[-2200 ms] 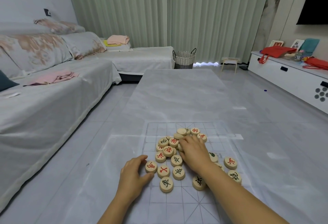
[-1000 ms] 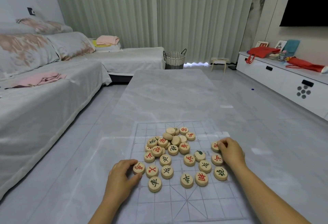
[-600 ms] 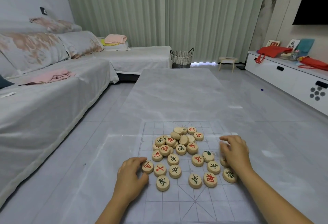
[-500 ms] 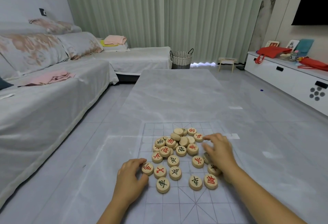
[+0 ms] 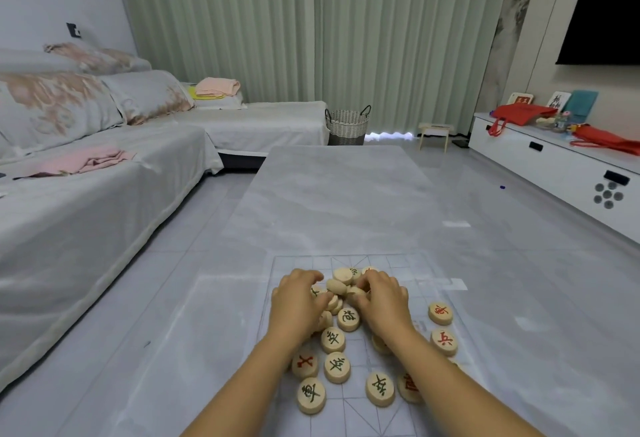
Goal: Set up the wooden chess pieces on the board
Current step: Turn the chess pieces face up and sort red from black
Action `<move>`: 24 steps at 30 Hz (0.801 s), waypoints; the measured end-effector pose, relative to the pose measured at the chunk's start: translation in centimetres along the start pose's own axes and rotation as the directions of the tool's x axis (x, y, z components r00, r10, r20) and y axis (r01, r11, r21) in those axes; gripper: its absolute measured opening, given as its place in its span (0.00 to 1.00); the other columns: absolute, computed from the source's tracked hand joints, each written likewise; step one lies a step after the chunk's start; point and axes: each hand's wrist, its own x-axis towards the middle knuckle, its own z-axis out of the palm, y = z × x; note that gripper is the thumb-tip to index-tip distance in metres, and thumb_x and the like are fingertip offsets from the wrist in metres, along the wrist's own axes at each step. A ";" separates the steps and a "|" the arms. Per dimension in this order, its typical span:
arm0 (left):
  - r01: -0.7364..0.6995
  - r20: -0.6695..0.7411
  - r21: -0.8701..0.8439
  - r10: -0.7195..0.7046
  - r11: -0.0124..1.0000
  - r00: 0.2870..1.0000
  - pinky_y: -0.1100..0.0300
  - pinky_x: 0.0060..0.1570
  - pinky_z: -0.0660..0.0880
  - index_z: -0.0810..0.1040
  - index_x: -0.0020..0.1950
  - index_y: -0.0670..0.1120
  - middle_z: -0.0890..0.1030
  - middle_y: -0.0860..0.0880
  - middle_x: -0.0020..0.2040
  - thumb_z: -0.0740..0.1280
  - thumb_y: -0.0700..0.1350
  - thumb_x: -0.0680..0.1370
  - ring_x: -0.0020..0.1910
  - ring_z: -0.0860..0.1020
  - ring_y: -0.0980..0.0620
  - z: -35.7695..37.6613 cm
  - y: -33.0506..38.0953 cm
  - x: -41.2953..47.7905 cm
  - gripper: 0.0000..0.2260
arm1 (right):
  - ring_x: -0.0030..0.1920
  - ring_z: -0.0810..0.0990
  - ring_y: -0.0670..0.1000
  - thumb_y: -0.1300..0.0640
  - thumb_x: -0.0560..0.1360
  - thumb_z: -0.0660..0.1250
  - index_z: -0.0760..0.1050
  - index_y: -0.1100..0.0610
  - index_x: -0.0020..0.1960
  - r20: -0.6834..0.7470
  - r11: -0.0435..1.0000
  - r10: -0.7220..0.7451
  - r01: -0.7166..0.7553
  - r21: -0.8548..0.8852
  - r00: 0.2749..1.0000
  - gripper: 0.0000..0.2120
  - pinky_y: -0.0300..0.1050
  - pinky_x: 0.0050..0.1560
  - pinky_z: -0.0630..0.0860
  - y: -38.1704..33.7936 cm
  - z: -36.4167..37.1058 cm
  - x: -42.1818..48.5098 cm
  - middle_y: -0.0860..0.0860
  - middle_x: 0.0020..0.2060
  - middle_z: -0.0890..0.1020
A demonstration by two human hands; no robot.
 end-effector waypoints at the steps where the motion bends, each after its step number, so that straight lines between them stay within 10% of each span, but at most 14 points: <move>1: -0.003 0.036 0.088 0.000 0.996 0.999 0.56 0.62 0.64 0.72 0.64 0.49 0.73 0.49 0.64 0.64 0.51 0.76 0.64 0.68 0.49 0.7 0.6 0.7 0.17 | 0.50 0.74 0.51 0.54 0.73 0.64 0.70 0.50 0.46 -0.012 0.991 0.028 -0.026 0.132 1.000 0.03 0.46 0.53 0.68 0.2 -0.3 -0.1 0.47 0.47 0.77; 8: 0.049 0.101 0.341 -0.088 0.939 0.991 0.52 0.59 0.63 0.72 0.58 0.48 0.76 0.48 0.58 0.62 0.53 0.75 0.59 0.71 0.46 3.8 1.6 3.2 0.15 | 0.44 0.76 0.45 0.60 0.72 0.69 0.76 0.52 0.45 -0.062 0.860 0.177 -0.124 0.496 0.982 0.05 0.35 0.42 0.71 5.1 -5.1 -1.4 0.49 0.45 0.78; 16: 0.105 0.038 -0.321 -0.099 0.941 0.994 0.62 0.50 0.74 0.70 0.60 0.56 0.76 0.54 0.54 0.70 0.44 0.72 0.52 0.76 0.56 0.1 0.7 -2.1 0.19 | 0.34 0.75 0.45 0.59 0.72 0.70 0.76 0.47 0.43 -0.077 0.858 0.165 -0.105 0.502 0.983 0.07 0.36 0.36 0.72 7.8 -8.9 -6.5 0.45 0.39 0.80; 20: 0.071 0.099 -0.335 -0.040 0.940 0.994 0.73 0.40 0.69 0.69 0.47 0.61 0.77 0.57 0.50 0.72 0.41 0.70 0.45 0.75 0.63 -1.3 -0.4 -8.7 0.18 | 0.37 0.78 0.45 0.61 0.70 0.72 0.77 0.44 0.41 -0.018 0.864 0.114 -0.090 0.496 0.993 0.12 0.32 0.36 0.74 7.2 -8.6 -10.6 0.40 0.42 0.81; 24: -0.079 0.138 -0.168 0.103 0.983 0.985 0.68 0.51 0.67 0.69 0.44 0.63 0.73 0.66 0.48 0.68 0.57 0.63 0.50 0.73 0.61 -0.4 -0.7 -13.6 0.13 | 0.44 0.77 0.44 0.57 0.69 0.72 0.75 0.44 0.43 0.039 0.936 -0.095 0.076 0.343 0.995 0.09 0.32 0.42 0.72 4.9 -7.0 -14.5 0.38 0.48 0.77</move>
